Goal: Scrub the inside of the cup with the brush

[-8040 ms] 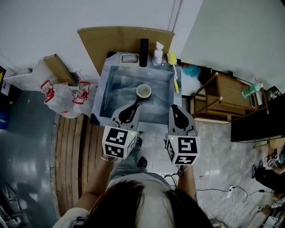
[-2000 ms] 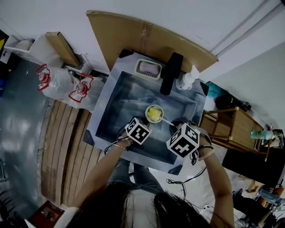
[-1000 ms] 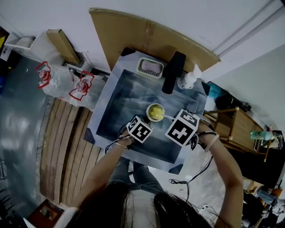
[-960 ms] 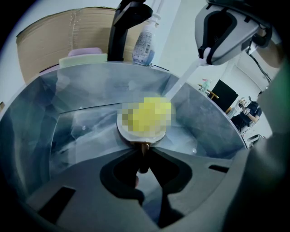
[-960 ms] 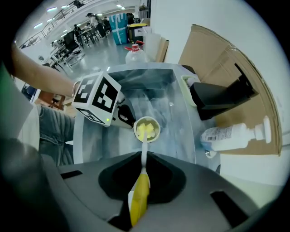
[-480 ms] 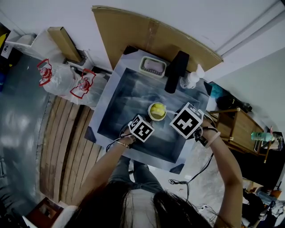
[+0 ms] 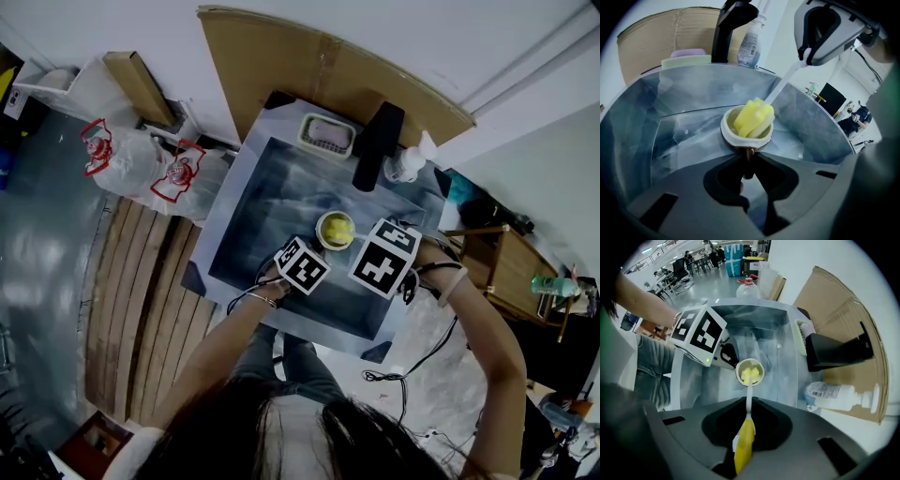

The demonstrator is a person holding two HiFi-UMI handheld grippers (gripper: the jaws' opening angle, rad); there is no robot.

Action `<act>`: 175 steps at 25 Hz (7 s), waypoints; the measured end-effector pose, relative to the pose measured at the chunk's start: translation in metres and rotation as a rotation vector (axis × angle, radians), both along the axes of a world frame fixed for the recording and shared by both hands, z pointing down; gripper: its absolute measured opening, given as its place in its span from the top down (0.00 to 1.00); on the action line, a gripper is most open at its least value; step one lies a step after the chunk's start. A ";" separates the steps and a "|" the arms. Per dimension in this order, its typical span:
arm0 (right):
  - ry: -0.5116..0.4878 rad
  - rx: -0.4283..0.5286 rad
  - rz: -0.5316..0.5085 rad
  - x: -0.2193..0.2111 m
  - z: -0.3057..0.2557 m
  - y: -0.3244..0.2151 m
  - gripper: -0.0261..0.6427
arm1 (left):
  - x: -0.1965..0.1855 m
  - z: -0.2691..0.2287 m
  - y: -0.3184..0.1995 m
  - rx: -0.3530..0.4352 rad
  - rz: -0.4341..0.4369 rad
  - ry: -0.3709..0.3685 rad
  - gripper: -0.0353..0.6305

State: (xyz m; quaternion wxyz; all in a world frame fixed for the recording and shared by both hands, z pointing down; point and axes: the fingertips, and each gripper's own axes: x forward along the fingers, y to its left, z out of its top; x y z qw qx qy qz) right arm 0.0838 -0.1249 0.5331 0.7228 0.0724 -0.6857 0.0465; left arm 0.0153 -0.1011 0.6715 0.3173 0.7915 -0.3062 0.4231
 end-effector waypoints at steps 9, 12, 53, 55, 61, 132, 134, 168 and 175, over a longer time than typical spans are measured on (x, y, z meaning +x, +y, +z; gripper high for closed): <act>-0.109 -0.060 0.121 -0.014 -0.012 -0.010 0.89 | 0.000 0.001 0.001 0.000 0.003 0.002 0.84; -0.093 -0.036 0.143 -0.008 -0.011 -0.016 0.89 | -0.001 0.000 0.001 0.000 0.003 0.004 0.84; -0.054 -0.100 0.100 -0.010 -0.010 -0.001 0.89 | -0.001 0.001 0.001 -0.002 0.003 0.001 0.84; -0.074 -0.088 0.123 -0.012 -0.012 -0.007 0.89 | 0.000 0.001 0.001 -0.002 0.003 0.002 0.84; -0.059 -0.044 0.141 -0.010 -0.011 -0.019 0.89 | 0.000 0.001 0.001 0.005 0.009 -0.008 0.85; -0.598 0.378 0.695 0.056 -0.063 0.049 0.89 | -0.006 -0.160 -0.010 0.388 -0.153 0.083 0.90; -0.611 0.407 0.725 0.054 -0.067 0.055 0.89 | -0.008 -0.168 -0.006 0.407 -0.150 0.101 0.90; -0.981 0.959 0.894 0.029 -0.207 0.149 0.89 | -0.028 -0.328 0.098 0.731 -0.143 0.354 0.93; -1.050 1.045 0.868 0.022 -0.235 0.176 0.89 | -0.032 -0.356 0.126 0.765 -0.153 0.413 0.93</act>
